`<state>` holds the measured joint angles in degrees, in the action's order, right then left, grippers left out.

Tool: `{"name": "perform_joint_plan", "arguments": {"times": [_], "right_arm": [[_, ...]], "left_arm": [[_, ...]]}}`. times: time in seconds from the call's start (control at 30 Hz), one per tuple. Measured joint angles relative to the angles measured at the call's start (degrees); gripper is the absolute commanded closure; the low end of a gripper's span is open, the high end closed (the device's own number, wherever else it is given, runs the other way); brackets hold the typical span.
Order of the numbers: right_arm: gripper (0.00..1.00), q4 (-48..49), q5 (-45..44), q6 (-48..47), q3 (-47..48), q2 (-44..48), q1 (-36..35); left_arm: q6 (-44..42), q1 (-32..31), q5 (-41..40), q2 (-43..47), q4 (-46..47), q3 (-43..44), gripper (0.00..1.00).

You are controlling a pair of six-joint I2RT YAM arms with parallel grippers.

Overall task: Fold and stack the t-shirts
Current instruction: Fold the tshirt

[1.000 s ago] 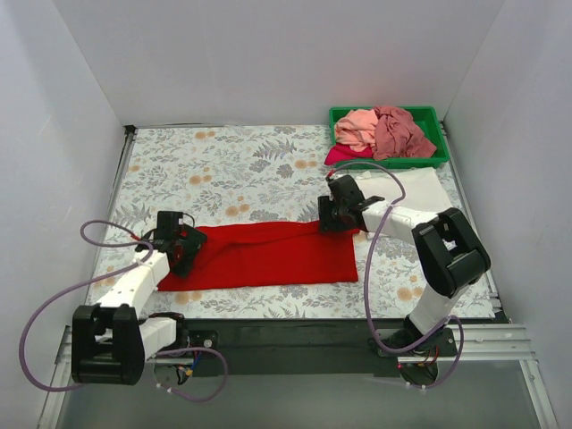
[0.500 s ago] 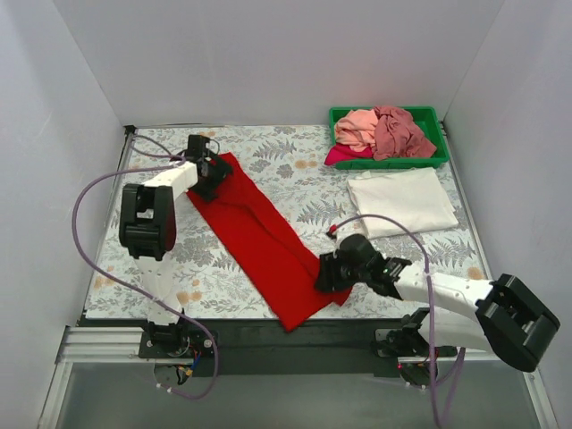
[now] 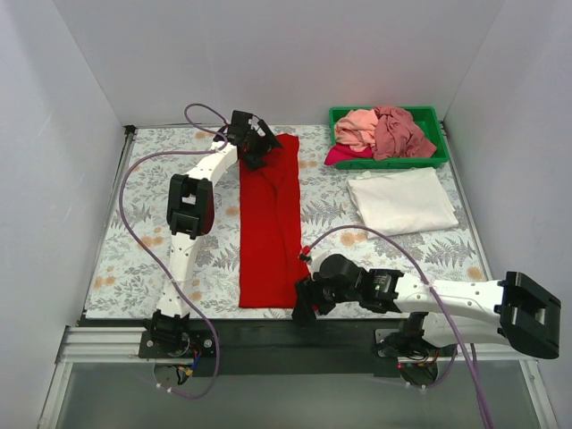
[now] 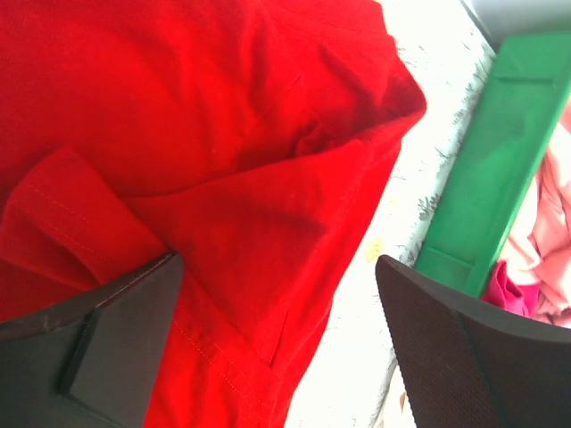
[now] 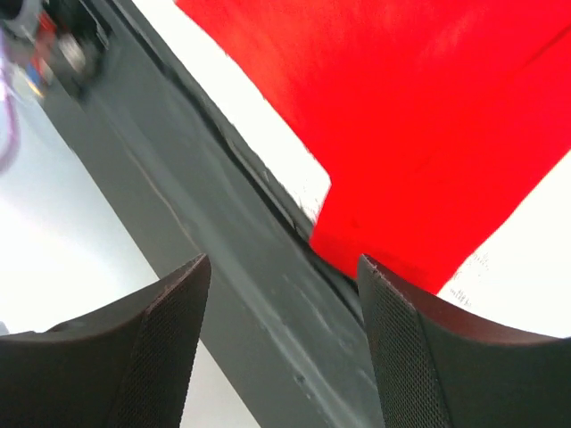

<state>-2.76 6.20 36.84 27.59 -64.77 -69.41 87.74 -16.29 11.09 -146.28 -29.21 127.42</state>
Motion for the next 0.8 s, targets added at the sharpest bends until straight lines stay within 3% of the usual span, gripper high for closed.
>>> {"name": "perform_joint_plan", "arguments": {"times": [0.23,0.43,0.6,0.8], "right_arm": [[0.24,-4.0,-6.0,-2.5,7.3,2.8,2.9],[0.24,-7.5,-6.5,-6.1,14.8,-0.7,12.5],[0.25,-10.2,-6.5,-12.7,28.9,-12.7,19.9],[0.33,-14.4,-8.9,-23.1,54.6,-35.8,23.5]], "left_arm": [[-0.1,-0.4,0.0,-0.1,0.8,0.8,0.06],[-3.2,-0.7,-5.4,7.9,-4.2,-2.8,0.06],[-4.3,-0.7,-10.6,34.8,-4.0,-24.5,0.05],[0.7,-2.5,-15.2,74.1,2.2,-62.6,0.05]]}}
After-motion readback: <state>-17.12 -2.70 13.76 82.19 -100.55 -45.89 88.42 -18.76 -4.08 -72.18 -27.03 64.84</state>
